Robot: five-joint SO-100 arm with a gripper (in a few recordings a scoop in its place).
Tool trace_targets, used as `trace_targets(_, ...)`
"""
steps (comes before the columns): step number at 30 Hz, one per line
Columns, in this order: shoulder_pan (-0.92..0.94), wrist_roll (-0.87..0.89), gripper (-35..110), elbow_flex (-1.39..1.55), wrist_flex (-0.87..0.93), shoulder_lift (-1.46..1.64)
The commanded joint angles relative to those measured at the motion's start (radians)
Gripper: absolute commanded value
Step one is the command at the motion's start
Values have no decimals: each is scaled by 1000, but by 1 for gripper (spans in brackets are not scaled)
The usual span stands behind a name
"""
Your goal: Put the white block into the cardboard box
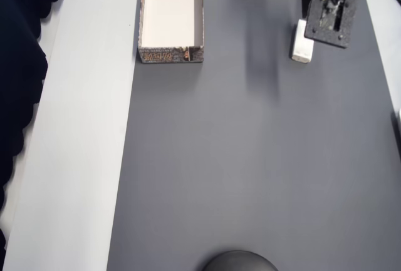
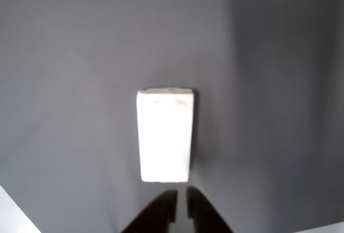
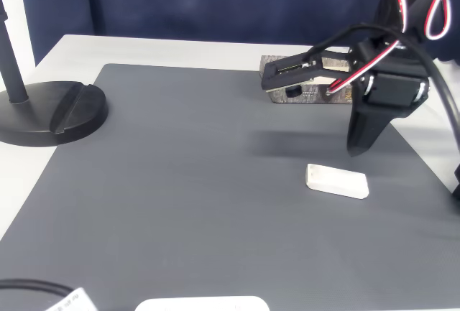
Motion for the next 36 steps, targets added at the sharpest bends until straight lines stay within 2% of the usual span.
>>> trace_targets(1,18,-3,-2,-8,-9,48)
trace_targets(6,35,-14,4,-6,-11,48)
trace_targets(18,66,86,23,-9,-54,49)
trace_targets(36,54,120,26,12,-106,-35)
